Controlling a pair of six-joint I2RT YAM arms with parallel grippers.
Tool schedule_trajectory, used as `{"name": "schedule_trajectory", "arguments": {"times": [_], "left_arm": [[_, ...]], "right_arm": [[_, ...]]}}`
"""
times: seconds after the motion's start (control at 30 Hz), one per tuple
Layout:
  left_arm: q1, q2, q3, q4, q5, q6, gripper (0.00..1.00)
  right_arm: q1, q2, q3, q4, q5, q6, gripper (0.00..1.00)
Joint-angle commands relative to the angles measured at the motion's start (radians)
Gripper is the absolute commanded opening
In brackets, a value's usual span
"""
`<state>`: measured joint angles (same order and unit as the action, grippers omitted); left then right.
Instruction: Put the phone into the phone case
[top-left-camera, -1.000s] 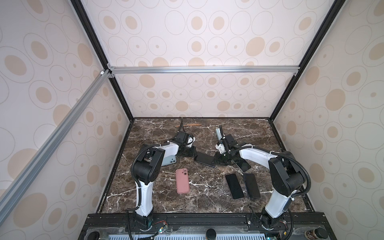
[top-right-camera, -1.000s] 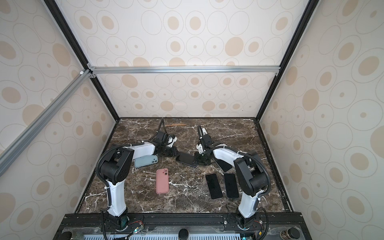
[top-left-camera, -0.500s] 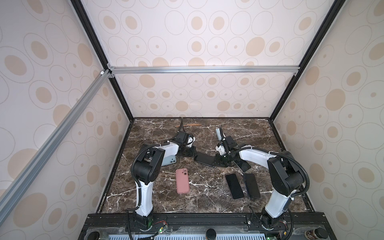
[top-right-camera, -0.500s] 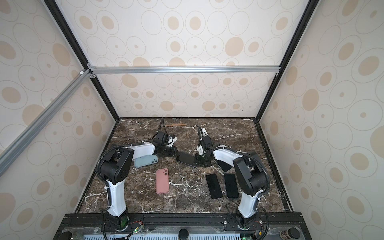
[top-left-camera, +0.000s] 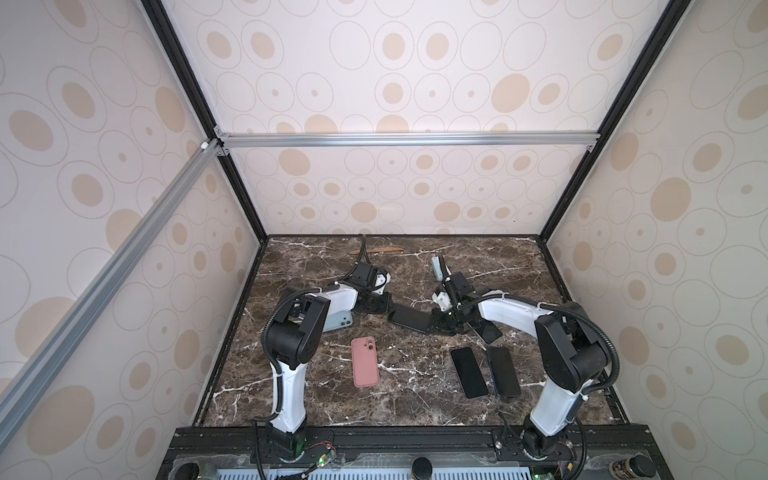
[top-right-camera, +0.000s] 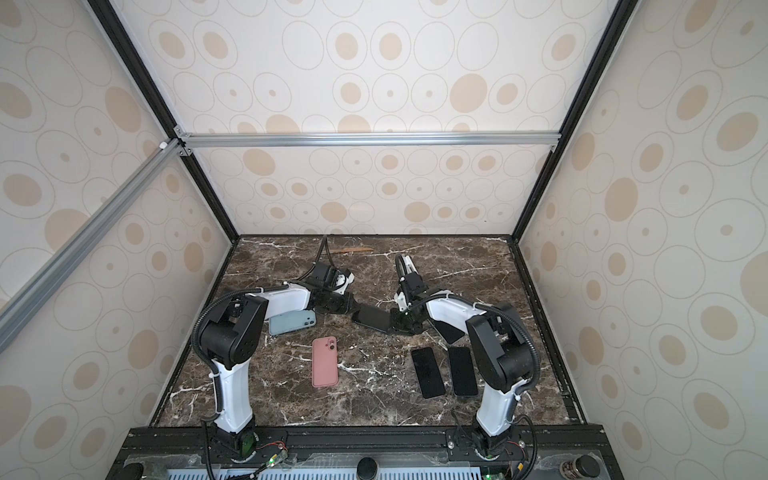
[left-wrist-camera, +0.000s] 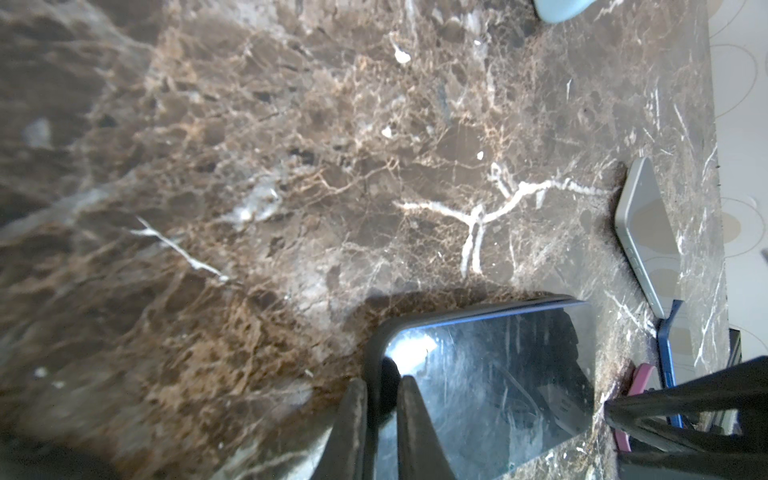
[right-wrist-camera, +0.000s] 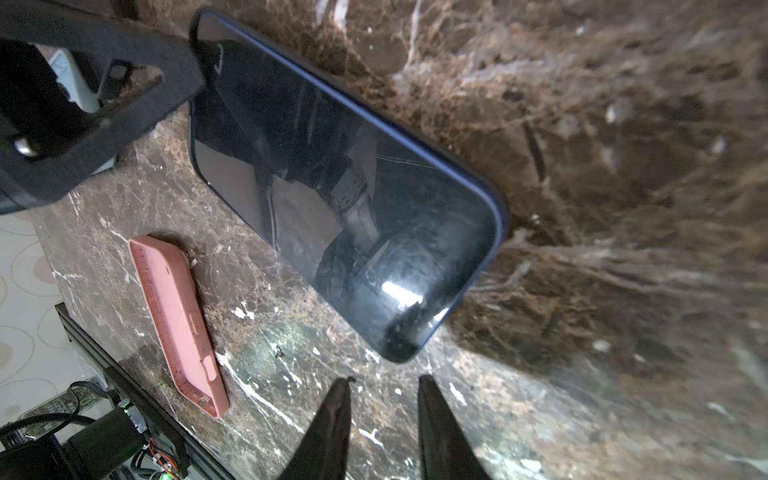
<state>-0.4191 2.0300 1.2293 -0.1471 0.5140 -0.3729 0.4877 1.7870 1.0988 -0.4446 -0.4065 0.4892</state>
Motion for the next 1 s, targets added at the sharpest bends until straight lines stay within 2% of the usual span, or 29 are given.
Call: {"name": "schedule_trajectory", "arguments": {"times": [0.0, 0.43, 0.53, 0.97], "left_arm": [[-0.042, 0.105, -0.064, -0.145, -0.075, 0.025, 0.14], [-0.044, 0.104, -0.074, -0.141, -0.049, 0.022, 0.14], [-0.045, 0.106, -0.074, -0.139, -0.021, 0.019, 0.14], [-0.044, 0.105, -0.074, -0.139, -0.026, 0.018, 0.14]], "right_arm": [[0.009, -0.033, -0.013, -0.008, 0.023, 0.003, 0.28], [0.008, 0.049, -0.001, 0.056, 0.053, 0.054, 0.18], [0.008, 0.063, -0.001, 0.031, 0.067, 0.057, 0.17], [0.008, 0.06, -0.022, -0.071, 0.148, 0.068, 0.16]]}}
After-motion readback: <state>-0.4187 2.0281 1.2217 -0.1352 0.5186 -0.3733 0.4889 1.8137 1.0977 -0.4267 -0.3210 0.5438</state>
